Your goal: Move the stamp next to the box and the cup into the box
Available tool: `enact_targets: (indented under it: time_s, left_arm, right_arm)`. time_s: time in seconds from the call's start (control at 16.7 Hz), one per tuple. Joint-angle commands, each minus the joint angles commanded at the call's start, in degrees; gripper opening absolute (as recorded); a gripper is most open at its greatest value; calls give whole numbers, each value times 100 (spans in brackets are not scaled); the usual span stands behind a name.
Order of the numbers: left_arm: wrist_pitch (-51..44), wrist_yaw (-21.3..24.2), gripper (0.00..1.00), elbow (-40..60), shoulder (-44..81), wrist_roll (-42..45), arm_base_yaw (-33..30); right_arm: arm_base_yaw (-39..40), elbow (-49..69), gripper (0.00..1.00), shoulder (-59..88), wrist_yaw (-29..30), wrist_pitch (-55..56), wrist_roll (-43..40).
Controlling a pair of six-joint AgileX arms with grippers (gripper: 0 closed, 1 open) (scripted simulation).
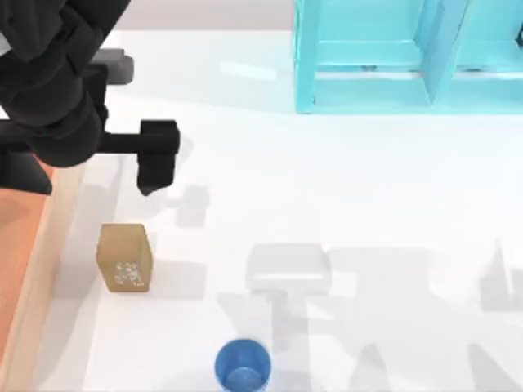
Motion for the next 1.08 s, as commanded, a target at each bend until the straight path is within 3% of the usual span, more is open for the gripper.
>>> enact_targets:
  time_s: [0.48,1.08]
  left_arm:
    - [-32,50,100,34,120,-209,-203]
    - [267,381,100,-132,1043,-3153,-3052]
  right_arm:
    - [0,0,100,0,0,0,0]
    - [0,0,100,0,0,0,0]
